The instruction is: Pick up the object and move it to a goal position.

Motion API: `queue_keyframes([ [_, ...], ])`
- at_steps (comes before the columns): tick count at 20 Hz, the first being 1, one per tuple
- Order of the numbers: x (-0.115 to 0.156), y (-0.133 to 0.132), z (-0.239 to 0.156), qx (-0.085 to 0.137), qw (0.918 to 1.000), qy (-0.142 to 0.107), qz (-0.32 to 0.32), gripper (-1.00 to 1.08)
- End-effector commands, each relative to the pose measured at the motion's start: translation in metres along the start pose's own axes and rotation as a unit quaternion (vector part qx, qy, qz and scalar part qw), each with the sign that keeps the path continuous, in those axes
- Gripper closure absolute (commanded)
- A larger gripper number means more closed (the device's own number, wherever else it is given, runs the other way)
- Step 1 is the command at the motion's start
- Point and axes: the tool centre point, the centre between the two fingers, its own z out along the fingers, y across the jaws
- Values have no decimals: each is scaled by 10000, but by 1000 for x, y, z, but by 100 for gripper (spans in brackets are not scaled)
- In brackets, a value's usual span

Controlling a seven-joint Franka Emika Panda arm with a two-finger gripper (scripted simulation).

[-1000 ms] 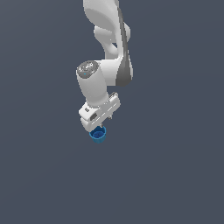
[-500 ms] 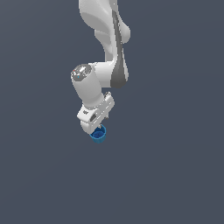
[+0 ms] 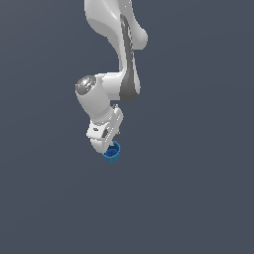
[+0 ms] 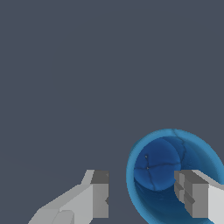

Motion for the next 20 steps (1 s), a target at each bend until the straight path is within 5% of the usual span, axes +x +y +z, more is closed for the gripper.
queue_keyframes([
  [1,-4,0,2,10,9997,48,-258,-20],
  [20,-22,-2,11,8,9878,297,-1529,-20],
])
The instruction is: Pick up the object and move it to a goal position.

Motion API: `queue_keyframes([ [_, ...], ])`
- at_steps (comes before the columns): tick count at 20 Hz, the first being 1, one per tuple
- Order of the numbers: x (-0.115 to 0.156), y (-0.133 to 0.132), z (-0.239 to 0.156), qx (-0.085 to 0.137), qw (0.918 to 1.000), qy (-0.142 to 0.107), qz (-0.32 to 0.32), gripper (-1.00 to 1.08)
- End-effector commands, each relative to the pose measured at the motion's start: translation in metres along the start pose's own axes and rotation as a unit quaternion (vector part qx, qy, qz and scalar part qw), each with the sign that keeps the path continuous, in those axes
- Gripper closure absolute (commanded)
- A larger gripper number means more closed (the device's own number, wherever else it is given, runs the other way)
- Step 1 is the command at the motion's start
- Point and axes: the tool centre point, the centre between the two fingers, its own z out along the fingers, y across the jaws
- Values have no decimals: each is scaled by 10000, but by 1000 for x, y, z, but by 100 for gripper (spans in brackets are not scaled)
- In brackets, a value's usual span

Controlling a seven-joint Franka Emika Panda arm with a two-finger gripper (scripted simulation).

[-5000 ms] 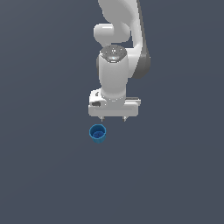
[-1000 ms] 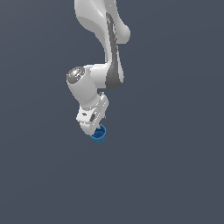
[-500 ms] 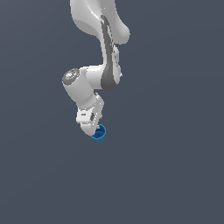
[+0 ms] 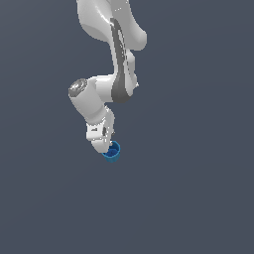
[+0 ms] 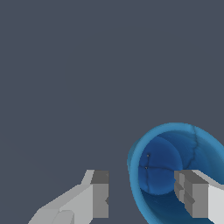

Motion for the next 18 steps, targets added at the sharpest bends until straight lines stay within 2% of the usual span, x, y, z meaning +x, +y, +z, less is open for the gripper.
queue_keyframes([
  [1,-1,0,0,-3,10000,13,-68,-20],
  [7,-1,0,2,-3,10000,14,-73,-20],
  [17,-1,-1,31,-3,10000,16,-93,-20],
  [18,-1,-1,31,-3,10000,16,-93,108],
])
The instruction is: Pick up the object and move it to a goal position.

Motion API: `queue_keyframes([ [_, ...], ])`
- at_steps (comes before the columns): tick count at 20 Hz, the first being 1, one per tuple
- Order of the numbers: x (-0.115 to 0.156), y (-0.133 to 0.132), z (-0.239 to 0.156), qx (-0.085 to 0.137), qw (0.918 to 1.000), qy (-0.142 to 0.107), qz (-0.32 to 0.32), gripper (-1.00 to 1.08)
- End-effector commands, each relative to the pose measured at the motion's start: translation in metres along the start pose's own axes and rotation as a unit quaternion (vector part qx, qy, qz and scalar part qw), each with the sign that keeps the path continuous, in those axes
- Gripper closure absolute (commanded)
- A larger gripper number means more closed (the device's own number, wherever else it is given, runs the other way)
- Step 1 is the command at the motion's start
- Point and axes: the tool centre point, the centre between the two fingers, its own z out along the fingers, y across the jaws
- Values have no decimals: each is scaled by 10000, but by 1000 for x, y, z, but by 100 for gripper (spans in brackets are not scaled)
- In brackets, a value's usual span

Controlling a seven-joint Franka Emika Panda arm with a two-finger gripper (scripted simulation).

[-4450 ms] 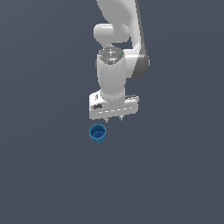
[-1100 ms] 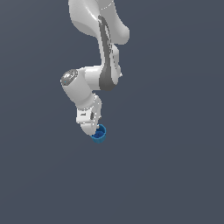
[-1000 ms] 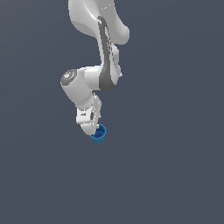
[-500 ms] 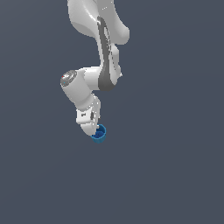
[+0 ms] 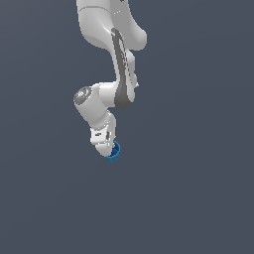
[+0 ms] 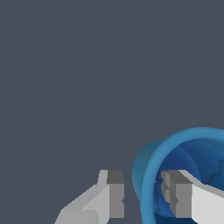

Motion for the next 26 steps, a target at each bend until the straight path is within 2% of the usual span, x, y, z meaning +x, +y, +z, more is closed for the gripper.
queue_keyframes([
  [1,0,0,1,-7,10000,-3,-1,108],
  [15,-3,-2,-7,-17,10000,-7,4,108],
  [20,-11,-10,-26,-15,10000,-8,4,108],
  [26,-27,-26,-67,-13,10000,-7,4,108],
])
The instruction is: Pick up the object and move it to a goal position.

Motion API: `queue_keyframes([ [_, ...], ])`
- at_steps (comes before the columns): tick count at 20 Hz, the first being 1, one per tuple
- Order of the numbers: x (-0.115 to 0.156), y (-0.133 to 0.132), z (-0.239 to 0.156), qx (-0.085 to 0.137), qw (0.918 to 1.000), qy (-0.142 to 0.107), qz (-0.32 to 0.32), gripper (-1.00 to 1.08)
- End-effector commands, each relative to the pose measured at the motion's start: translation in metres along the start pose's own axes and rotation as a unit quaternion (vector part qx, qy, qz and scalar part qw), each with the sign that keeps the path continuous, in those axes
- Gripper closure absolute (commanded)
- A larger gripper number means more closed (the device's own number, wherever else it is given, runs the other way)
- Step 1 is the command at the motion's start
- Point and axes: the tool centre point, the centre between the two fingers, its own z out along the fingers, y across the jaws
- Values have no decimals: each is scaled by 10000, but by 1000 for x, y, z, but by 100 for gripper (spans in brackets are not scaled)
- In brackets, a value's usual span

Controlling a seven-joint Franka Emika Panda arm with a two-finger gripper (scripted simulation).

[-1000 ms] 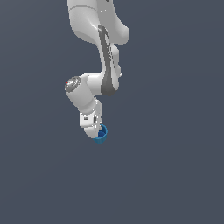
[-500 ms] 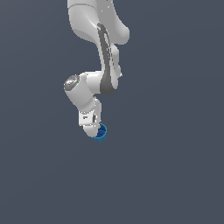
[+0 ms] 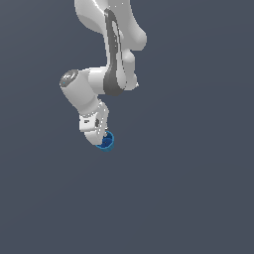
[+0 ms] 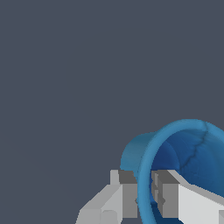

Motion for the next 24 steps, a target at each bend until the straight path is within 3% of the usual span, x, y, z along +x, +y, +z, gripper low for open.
queue_keyframes([
  [1,-8,-7,-22,-16,10000,-6,-1,108],
  [13,-47,-44,-121,-16,10000,3,-4,108],
  [24,-60,-52,-150,-11,10000,0,-5,108],
])
